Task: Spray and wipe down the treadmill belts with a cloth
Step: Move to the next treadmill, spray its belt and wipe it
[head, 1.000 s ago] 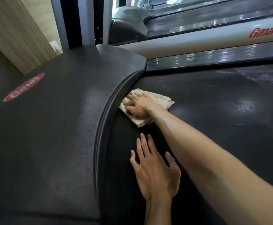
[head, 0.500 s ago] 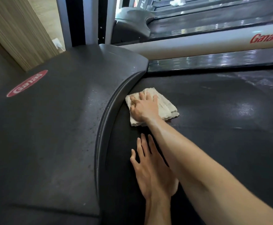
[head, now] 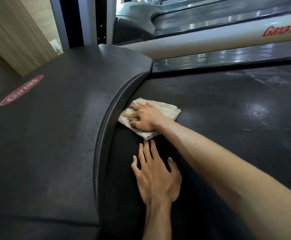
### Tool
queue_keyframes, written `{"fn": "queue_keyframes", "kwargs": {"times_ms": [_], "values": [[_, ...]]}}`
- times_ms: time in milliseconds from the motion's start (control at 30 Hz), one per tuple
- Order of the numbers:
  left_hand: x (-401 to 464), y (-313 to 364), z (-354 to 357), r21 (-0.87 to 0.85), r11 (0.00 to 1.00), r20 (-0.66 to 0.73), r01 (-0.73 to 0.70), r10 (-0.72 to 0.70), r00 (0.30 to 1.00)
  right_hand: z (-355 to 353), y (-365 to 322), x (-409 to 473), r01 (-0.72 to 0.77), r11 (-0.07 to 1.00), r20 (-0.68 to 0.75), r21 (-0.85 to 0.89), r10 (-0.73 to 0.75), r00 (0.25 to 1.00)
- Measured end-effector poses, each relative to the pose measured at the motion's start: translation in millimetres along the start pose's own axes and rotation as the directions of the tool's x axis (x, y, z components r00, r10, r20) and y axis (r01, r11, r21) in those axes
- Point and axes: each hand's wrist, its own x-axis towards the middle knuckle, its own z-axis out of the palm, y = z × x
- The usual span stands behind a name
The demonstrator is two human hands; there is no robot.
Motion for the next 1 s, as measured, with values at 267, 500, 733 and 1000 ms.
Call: {"fn": "queue_keyframes", "kwargs": {"times_ms": [267, 500, 733, 1000], "values": [[-0.1, -1.9, 4.9, -0.029, 1.0, -0.034, 0.006, -0.007, 0.999, -34.7, 112.4, -47.3, -0.392, 0.919, -0.114, -0.051, 0.384, 0.916], [-0.1, -1.0, 1.6, -0.006, 1.0, -0.007, -0.001, 0.001, 1.0, -34.0, 142.5, -103.7, -0.726, 0.685, -0.282, 0.061, 0.71, 0.646], [1.0, 1.1, -9.1, -0.044, 0.999, 0.041, 0.03, -0.028, 0.999, -34.1, 123.2, -149.6, -0.583, 0.812, -0.14, 0.02, 0.58, 0.803], [79.3, 20.4, -19.0, -0.212, 0.973, -0.001, -0.09, 0.092, 0.996, -44.7, 151.9, -177.7, -0.42, 0.906, -0.124, -0.042, 0.413, 0.902]]}}
